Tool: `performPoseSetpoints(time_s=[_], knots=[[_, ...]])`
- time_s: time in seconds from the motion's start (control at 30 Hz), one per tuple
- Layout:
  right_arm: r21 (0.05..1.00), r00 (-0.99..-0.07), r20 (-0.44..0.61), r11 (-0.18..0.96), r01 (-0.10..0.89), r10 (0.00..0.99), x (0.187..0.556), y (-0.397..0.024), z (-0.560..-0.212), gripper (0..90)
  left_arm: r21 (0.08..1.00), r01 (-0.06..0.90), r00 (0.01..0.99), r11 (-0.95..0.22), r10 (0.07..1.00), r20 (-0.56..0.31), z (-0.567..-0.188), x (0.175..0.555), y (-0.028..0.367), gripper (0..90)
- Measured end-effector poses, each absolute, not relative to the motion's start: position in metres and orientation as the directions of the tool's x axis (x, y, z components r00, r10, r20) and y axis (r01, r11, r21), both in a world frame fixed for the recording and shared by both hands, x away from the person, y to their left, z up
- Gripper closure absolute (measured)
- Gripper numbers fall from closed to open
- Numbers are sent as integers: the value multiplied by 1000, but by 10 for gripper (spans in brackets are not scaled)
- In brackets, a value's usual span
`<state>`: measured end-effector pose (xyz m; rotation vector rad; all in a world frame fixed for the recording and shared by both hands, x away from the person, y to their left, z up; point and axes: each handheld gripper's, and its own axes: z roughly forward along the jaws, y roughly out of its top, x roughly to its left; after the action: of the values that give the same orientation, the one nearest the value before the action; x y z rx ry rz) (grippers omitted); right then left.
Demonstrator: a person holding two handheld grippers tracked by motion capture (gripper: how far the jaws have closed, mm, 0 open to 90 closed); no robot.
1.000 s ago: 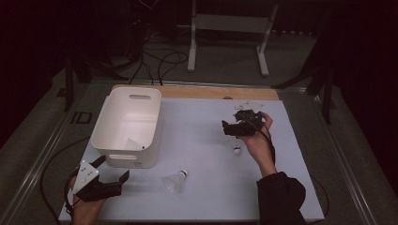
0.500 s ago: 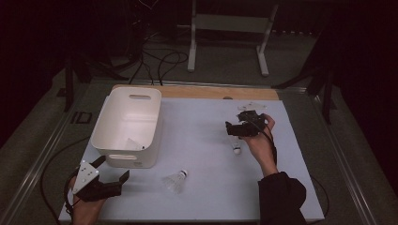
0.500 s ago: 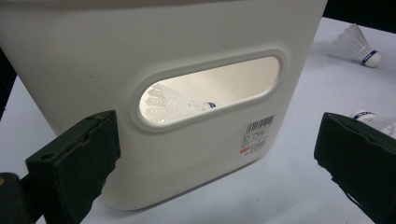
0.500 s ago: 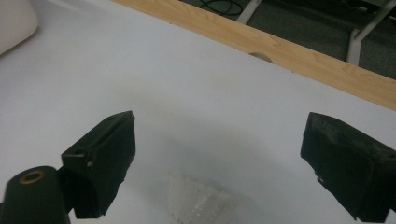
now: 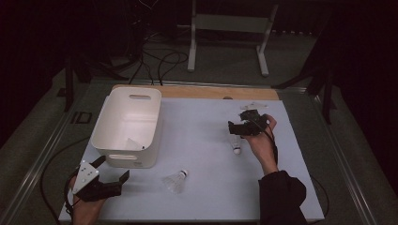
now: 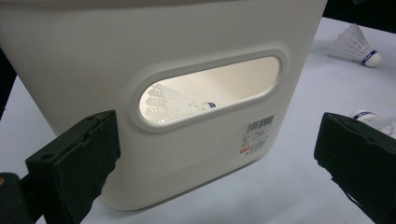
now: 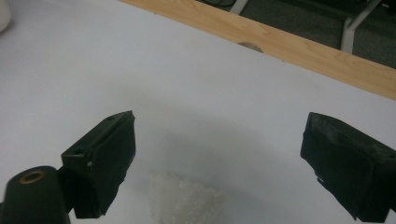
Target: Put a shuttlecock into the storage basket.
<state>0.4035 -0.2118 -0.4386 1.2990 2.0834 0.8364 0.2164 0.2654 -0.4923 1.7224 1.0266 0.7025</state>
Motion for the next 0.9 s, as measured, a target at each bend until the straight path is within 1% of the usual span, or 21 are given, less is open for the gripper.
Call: performPoseSetpoints(time_s=[0.53, 0.67, 0.9], knots=[[723, -349, -110, 316, 615, 931, 412, -219, -452, 102, 933, 316, 477, -170, 879, -1, -492, 216, 265, 11], [712, -340, -129, 325, 622, 932, 415, -219, -456, 102, 933, 316, 477, -170, 879, -2, -492, 216, 265, 11], [697, -340, -130, 330, 637, 931, 419, -219, -461, 102, 934, 316, 477, -169, 879, -2, -492, 216, 265, 11]])
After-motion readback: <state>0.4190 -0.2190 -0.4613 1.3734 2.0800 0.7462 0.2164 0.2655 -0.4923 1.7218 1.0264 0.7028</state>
